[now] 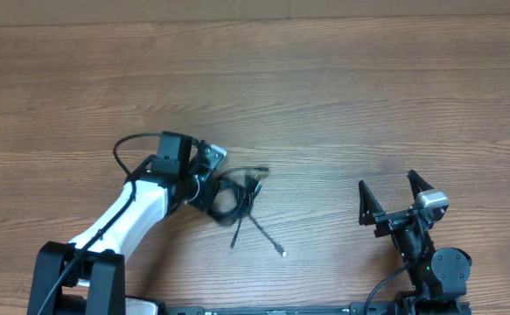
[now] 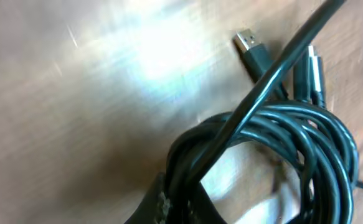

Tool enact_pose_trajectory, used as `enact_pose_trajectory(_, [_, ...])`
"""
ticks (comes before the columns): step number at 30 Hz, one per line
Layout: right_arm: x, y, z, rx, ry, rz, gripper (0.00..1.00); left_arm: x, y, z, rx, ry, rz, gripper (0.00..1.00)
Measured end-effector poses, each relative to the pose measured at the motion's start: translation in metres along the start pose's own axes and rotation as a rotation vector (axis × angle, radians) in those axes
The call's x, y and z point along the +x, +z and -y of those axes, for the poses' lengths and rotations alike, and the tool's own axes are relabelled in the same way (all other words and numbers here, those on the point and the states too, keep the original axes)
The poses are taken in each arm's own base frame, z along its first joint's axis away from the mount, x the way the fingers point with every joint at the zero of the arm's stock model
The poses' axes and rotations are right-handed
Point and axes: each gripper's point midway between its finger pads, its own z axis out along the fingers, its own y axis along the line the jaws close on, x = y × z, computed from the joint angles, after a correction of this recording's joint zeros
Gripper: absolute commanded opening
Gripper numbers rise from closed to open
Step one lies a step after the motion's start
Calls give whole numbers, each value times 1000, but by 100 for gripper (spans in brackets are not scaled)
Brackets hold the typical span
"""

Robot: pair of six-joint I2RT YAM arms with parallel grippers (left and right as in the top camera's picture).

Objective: Untangle cables
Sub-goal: 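Lift the gripped cable bundle with the left gripper toward center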

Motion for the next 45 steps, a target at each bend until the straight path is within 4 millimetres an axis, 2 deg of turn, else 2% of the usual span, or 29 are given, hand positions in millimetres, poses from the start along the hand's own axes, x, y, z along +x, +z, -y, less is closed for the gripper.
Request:
enact_pose_trajectory(3, [0, 0, 0, 0, 0, 0, 100, -33, -4, -7, -28, 38, 121, 4])
enact_pose_trajectory(5, [0, 0, 0, 0, 0, 0, 100, -38, -5, -9, -34, 45, 142, 4])
enact_pose_trajectory(12, [0, 0, 0, 0, 0, 0, 100, -25, -4, -16, -80, 29, 83, 4])
enact_pose_trajectory(45, [0, 0, 0, 0, 0, 0, 100, -22, -4, -21, -111, 24, 65, 4])
